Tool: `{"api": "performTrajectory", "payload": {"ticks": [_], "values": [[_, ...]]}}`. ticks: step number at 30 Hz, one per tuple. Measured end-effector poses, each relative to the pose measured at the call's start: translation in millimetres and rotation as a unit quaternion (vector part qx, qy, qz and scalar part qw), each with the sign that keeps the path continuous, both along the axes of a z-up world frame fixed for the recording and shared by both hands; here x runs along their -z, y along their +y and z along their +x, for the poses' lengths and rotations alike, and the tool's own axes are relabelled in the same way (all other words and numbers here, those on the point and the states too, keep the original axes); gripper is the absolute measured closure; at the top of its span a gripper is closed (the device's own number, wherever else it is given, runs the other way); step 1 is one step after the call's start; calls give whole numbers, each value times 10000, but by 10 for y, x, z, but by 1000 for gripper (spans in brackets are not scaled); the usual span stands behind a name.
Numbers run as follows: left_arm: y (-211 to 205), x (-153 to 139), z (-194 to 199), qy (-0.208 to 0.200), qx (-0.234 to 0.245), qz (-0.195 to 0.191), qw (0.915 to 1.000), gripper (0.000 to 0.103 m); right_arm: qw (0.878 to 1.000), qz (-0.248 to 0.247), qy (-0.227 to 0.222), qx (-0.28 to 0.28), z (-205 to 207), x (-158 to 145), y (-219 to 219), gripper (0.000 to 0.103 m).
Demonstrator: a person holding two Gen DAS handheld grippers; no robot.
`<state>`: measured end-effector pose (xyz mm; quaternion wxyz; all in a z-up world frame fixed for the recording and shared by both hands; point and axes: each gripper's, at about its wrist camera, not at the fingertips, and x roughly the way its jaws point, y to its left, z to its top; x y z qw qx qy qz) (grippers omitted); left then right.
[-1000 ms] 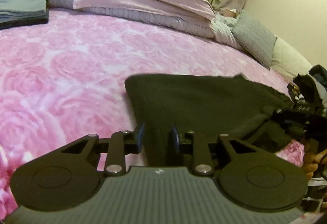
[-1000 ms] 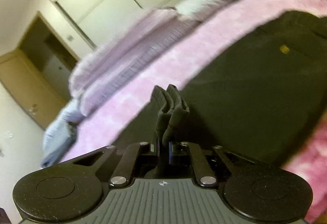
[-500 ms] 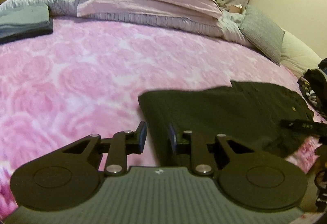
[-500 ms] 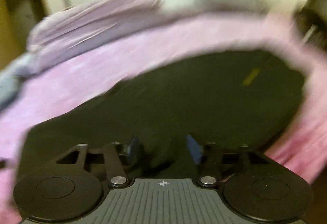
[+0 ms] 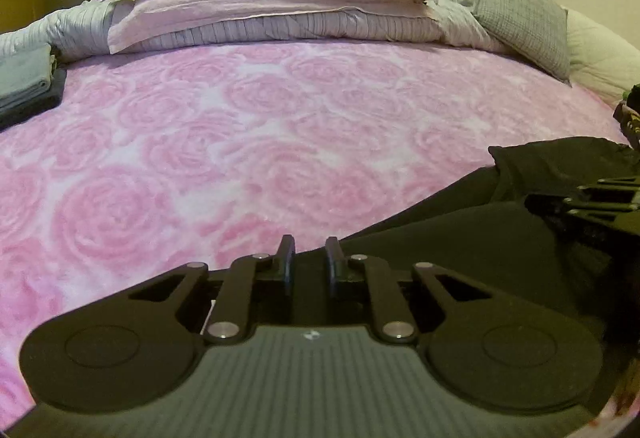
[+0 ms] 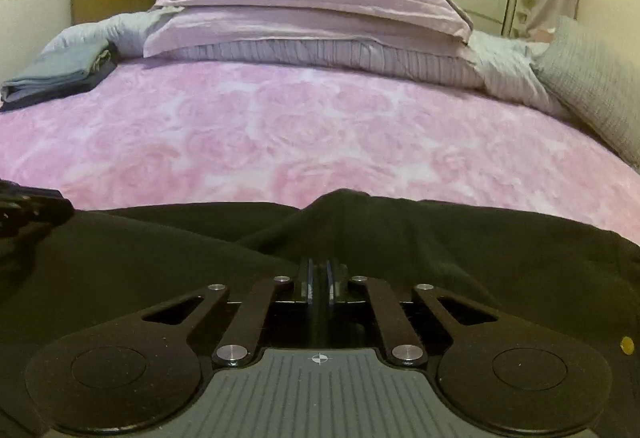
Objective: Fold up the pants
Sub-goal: 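Lift the leg ends with the left gripper and fold them toward the right gripper, then open the left gripper while the right gripper opens, releasing the folded trousers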
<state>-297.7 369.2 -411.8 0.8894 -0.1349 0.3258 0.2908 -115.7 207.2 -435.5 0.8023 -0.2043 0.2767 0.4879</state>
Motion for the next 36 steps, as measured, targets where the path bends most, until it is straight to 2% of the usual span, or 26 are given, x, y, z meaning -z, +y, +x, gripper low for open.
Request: {"api": "performTrajectory", "payload": {"ticks": [3, 5, 8, 11, 12, 16, 17, 19, 21, 22, 27, 30, 34, 36], "values": [[-116, -167, -161, -89, -4, -173, 9998, 91, 9995, 79, -20, 289, -94, -240, -258, 101], [-302, -270, -367, -239, 101, -340, 9991, 90, 9992, 322, -53, 215, -232, -332, -498, 101], [-655, -284, -649, -153, 248, -446, 9986, 90, 9988, 456, 72, 177, -418, -344, -833, 101], [-869, -175, -803, -46, 225, -473, 9986, 90, 9997, 23, 90, 214, -471, -184, -887, 101], [-908, -157, -822, -24, 204, -404, 9990, 90, 9997, 42, 136, 212, -462, -137, -905, 101], [-987, -288, -794, 107, 9, -380, 9992, 90, 9994, -156, 186, 248, -479, -256, -827, 100], [-1020, -337, -808, 79, -13, -391, 9992, 89, 9992, -160, 231, 273, -491, -298, -845, 98], [-1106, -411, -860, 42, 32, -366, 9993, 85, 9990, -27, 329, 301, -564, -396, -948, 88], [-1190, -456, -899, 95, 42, -369, 9993, 78, 9987, 159, 318, 355, -662, -463, -1107, 50], [-1239, -475, -924, 150, 35, -383, 9991, 76, 9984, 212, 308, 417, -712, -481, -1179, 45], [-1480, -592, -1044, 274, 91, -396, 9988, 62, 9967, 312, 537, 520, -970, -593, -1480, 43], [-1649, -708, -1116, 228, 199, -311, 9991, 50, 9969, 353, 430, 549, -1125, -692, -1635, 42], [-1826, -854, -1186, 147, 320, -218, 9991, 49, 9962, 503, 341, 622, -1236, -853, -1820, 41], [-1901, -900, -1212, 119, 372, -190, 9991, 45, 9957, 583, 329, 644, -1280, -915, -1895, 40]]}}
